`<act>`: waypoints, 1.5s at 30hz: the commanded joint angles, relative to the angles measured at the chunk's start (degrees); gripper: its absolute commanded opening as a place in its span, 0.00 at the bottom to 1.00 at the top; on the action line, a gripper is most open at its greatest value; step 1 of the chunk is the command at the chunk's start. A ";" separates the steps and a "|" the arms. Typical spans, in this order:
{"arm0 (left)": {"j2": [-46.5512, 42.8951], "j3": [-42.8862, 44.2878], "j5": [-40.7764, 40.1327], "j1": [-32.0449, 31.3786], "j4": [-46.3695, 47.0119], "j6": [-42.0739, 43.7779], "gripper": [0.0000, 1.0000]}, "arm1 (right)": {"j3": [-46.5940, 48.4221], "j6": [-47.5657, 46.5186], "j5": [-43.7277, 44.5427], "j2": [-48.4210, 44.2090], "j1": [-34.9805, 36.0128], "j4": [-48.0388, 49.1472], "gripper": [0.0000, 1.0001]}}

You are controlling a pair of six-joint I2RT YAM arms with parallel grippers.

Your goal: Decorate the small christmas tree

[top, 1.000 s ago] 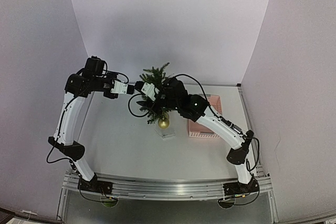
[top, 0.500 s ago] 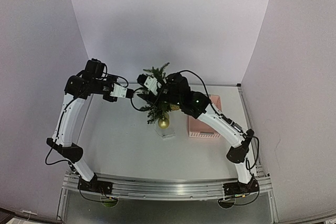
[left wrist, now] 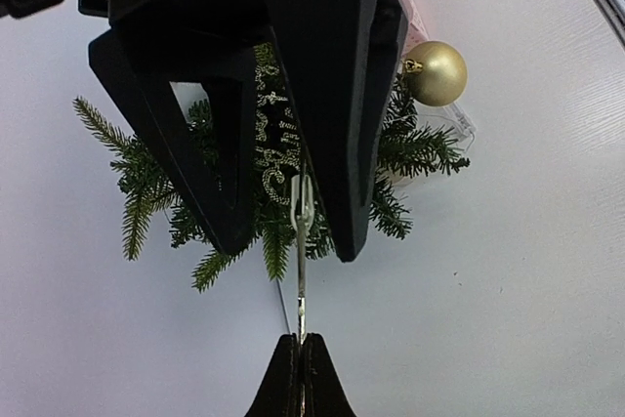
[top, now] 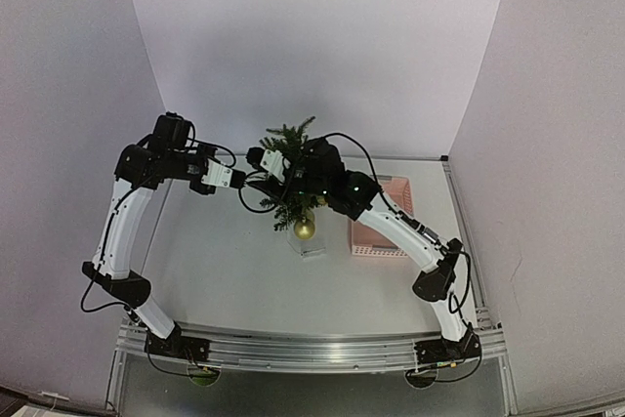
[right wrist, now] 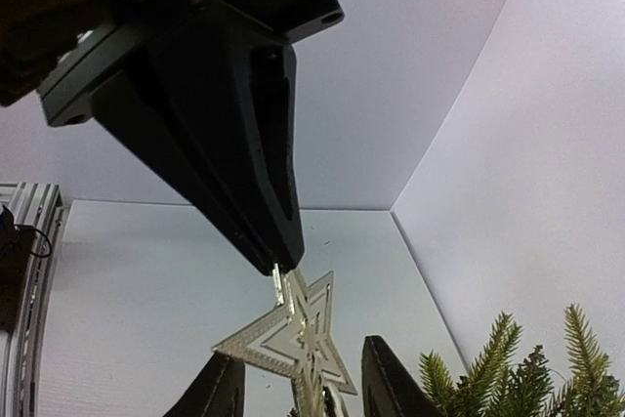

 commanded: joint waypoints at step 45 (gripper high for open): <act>-20.08 -31.61 -2.88 2.08 46.70 -51.92 1.00 | -13.27 37.83 15.83 -12.65 -5.76 32.78 0.00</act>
